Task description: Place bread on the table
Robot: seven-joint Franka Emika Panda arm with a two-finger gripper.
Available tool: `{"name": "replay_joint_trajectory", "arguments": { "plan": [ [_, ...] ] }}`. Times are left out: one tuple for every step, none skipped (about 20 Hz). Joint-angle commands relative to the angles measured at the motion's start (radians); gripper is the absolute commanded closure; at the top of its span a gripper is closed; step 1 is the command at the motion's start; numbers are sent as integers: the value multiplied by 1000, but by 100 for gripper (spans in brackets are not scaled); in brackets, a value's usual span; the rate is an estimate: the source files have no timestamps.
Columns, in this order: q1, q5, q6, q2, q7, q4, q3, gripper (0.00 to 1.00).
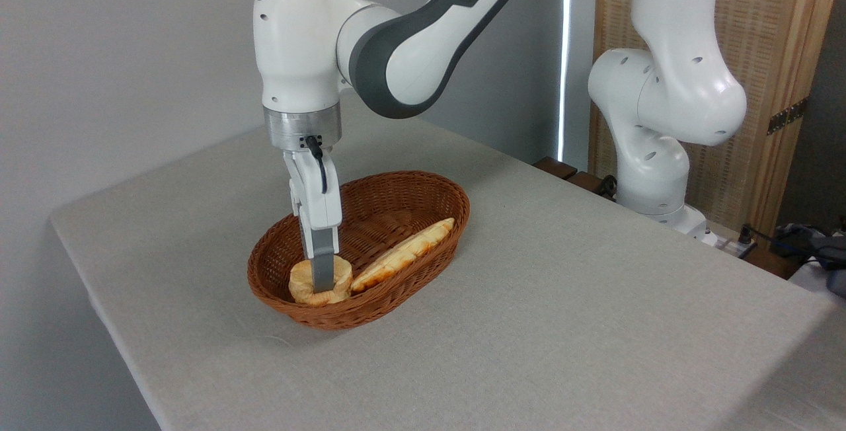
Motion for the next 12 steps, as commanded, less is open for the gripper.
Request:
{"name": "replay_joint_trajectory", "arguments": {
  "plan": [
    [-6, -6, 19, -8, 5, -11, 3, 62],
    [-6, -12, 18, -10, 5, -9, 3, 63],
    [-6, -29, 15, -13, 6, -8, 3, 65],
    [-6, -45, 13, -13, 8, -5, 5, 68],
    [-6, -55, 12, -13, 6, 0, 5, 69],
    [-6, -58, 10, -14, 5, 1, 3, 71],
    [-6, -70, 4, -16, 5, 3, 3, 72],
    [-6, -90, -11, -16, 5, 18, 5, 73],
    [-6, -104, -43, -16, 6, 38, 5, 74],
    [-5, -104, -82, -16, 8, 64, 8, 73],
    [-5, -102, -126, -16, 9, 90, 14, 73],
    [-2, -95, -172, -16, 12, 116, 17, 73]
  ]
}}
